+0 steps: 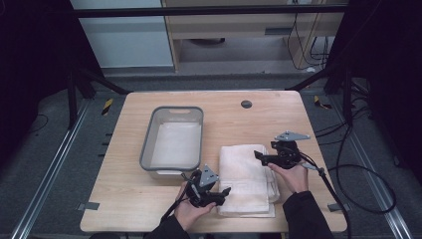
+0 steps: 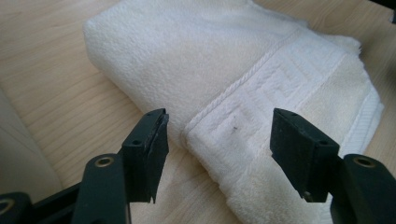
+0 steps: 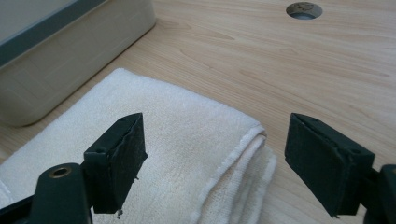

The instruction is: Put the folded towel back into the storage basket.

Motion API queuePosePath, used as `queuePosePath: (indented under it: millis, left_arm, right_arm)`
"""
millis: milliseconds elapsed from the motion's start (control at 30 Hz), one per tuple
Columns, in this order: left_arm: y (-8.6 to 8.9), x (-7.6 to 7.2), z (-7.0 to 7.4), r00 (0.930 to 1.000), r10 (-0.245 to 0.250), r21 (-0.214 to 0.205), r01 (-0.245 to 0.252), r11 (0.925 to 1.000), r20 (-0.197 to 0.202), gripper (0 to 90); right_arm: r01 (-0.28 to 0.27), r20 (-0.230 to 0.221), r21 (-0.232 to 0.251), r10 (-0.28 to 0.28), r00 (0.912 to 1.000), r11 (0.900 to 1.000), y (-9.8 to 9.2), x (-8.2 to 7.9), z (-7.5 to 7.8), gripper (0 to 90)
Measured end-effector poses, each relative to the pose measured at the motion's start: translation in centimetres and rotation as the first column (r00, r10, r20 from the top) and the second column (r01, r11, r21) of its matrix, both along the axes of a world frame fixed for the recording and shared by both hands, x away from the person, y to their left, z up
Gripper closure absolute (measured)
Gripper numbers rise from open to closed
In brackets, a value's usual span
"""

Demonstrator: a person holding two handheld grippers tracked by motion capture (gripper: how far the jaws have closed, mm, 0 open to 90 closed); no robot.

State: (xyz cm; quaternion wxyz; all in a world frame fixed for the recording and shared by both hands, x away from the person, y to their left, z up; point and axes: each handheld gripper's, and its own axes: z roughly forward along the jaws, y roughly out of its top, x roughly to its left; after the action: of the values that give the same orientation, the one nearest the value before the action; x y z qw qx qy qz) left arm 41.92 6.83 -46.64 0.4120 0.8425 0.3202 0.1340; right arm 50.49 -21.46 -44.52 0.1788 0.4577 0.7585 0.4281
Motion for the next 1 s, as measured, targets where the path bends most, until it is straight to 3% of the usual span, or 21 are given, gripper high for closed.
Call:
queuePosePath:
  millis: [67, 367, 633, 1000]
  left_arm:
    - [-0.1, 0.0, -0.2, 1.0, 0.005, 0.003, -0.005, 1.0, -0.004, 34.9]
    - [-0.2, 0.4, -1.8, 0.9994, 0.024, 0.004, -0.024, 0.9997, -0.026, 32.0]
    - [-0.3, 0.8, -2.8, 0.9984, 0.026, 0.001, -0.026, 0.9997, -0.049, 29.5]
    - [-0.6, 1.2, -3.3, 0.9954, 0.032, -0.006, -0.033, 0.9994, -0.09, 30.3]
  right_arm:
    - [0.008, -0.019, 0.018, -0.008, 0.9998, 0.9998, -0.1, 0.1, -0.3, 20.8]
    - [0.016, -0.063, -0.018, -0.018, 0.9979, 0.9997, -0.4, 0.6, -2.1, 20.6]
    - [0.025, -0.114, -0.02, -0.027, 0.9931, 0.9995, -0.2, 0.8, -3.6, 21.9]
    - [0.034, -0.158, -0.026, -0.038, 0.9866, 0.9991, 0.2, 0.9, -4.4, 24.1]
